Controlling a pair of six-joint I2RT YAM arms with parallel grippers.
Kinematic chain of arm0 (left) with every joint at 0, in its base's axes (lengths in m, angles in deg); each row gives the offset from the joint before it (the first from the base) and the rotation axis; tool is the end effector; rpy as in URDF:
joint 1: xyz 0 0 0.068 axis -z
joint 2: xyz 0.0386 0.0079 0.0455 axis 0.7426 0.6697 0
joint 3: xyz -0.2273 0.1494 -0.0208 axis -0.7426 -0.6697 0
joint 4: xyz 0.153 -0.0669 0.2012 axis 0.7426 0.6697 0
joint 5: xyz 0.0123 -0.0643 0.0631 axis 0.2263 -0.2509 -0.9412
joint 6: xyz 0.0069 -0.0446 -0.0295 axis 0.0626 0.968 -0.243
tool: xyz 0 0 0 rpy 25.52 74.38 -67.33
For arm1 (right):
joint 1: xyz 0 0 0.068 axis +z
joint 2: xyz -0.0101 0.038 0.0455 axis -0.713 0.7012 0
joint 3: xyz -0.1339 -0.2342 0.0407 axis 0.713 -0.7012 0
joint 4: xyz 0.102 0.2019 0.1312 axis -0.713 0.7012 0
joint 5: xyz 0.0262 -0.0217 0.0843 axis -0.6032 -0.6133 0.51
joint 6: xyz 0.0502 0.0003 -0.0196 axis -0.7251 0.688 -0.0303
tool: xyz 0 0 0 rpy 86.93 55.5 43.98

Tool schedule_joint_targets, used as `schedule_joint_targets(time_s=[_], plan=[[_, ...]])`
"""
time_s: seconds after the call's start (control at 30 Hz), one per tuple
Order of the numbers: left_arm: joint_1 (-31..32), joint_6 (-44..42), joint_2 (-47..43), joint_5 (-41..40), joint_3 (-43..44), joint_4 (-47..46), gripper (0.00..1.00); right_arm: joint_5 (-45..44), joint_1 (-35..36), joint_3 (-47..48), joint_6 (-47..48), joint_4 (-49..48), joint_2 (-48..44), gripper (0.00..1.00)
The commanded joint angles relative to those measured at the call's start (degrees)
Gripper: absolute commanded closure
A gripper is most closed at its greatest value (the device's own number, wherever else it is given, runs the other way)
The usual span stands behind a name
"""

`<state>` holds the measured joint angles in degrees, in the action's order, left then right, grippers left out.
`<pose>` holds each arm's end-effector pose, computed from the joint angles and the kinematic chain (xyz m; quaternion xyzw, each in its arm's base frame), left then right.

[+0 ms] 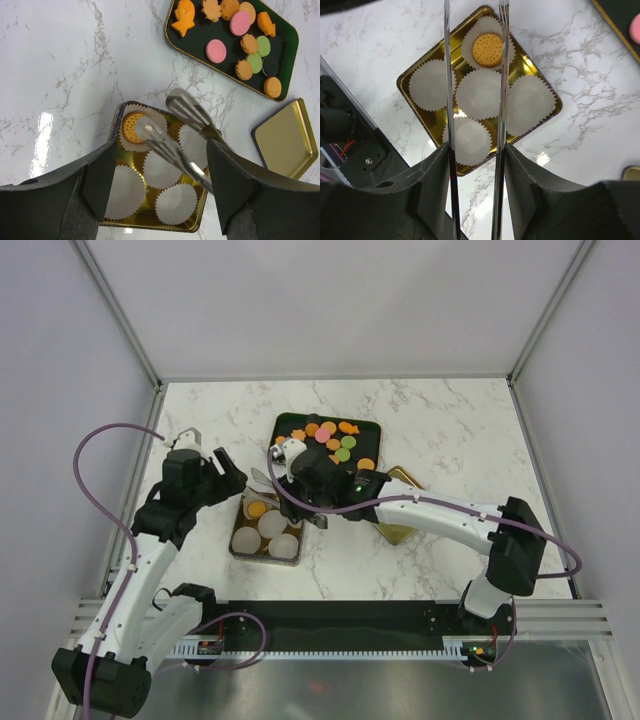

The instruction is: Pack the cookies

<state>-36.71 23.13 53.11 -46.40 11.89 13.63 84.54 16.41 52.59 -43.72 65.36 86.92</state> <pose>0.1788 -0.0340 0.2995 -0.1561 0.8735 -0.1460 0.4375 0.1819 0.3360 0.2921 -0.3210 0.8486 0.2511 0.3373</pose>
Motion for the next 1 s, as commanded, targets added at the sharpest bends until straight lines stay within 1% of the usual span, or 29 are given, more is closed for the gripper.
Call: schedule_joint_targets(time_s=[0.0, 0.1, 0.17, 0.23, 0.27, 0.47, 0.6, 0.97], plan=[[-0.35, -2.05, -1.47, 0.81, 0.08, -2.08, 0.2, -0.69, -4.91, 2.1, 0.04, -0.3, -4.2, 0.48], [-0.35, -1.96, -1.47, 1.16, 0.61, -2.17, 0.2, -2.44, -8.97, 0.78, 0.3, 0.22, -5.08, 0.48], [-0.43, -1.87, -1.56, 1.42, 0.87, -2.34, 0.2, -5.95, -11.6, 0.26, 1.1, 1.01, -5.08, 0.48], [-0.35, -2.05, -1.38, 1.6, 0.78, -2.6, 0.2, -7.54, -13.63, 0.08, 1.54, 1.1, -4.12, 0.47], [-0.35, -2.05, -1.29, 1.69, 0.78, -2.69, 0.2, -8.5, -15.72, 0.08, 2.06, 1.19, -3.68, 0.47], [-0.43, -2.58, -1.47, 1.87, 0.26, -2.78, 0.2, -10.01, -21.18, 1.74, 3.91, 1.37, 1.68, 0.47], [-0.43, -2.58, -1.73, 1.87, 0.08, -2.69, 0.2, -10.27, -22.34, 3.15, 4.7, 1.45, 4.84, 0.48], [-0.52, -2.66, -1.47, 2.13, -0.18, -2.69, 0.2, -10.97, -23.04, 2.89, 5.23, 1.45, 8.01, 0.48]])
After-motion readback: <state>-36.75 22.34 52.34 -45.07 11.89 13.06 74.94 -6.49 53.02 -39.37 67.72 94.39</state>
